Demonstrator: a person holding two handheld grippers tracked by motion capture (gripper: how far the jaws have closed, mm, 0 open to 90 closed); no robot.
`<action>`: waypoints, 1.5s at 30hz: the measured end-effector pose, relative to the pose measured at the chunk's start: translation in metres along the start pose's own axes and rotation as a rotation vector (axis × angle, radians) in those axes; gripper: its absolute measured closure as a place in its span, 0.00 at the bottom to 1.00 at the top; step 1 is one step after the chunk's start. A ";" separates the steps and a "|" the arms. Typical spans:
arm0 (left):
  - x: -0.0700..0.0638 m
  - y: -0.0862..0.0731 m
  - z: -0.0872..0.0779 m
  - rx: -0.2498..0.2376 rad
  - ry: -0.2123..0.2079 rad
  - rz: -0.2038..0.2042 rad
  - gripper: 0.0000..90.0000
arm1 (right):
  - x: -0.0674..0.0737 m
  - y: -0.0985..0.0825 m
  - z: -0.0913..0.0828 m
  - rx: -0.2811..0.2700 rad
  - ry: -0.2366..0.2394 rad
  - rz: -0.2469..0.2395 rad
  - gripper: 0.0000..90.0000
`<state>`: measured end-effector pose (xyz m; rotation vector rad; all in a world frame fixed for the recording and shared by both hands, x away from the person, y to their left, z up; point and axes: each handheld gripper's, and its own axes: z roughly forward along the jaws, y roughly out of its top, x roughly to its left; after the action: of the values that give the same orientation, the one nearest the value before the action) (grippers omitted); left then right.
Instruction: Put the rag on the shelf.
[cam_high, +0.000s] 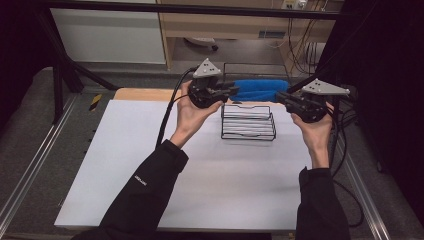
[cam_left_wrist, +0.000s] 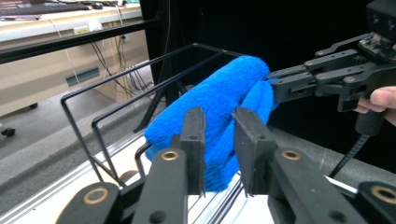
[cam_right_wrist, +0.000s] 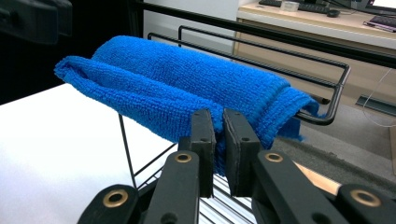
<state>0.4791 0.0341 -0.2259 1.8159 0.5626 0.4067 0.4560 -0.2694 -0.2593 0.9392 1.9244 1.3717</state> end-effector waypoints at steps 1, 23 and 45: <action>-0.001 0.000 0.002 0.022 0.003 0.006 0.84 | 0.000 0.000 0.000 -0.003 0.001 0.003 0.93; 0.001 -0.032 0.035 0.171 0.029 0.023 0.98 | 0.008 0.007 -0.010 -0.015 0.057 0.054 0.87; 0.005 -0.053 0.007 0.178 0.041 0.009 0.66 | 0.016 -0.023 -0.005 0.012 0.018 0.083 0.74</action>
<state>0.4782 0.0443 -0.2784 1.9849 0.6359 0.4113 0.4382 -0.2636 -0.2811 1.0262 1.9280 1.4211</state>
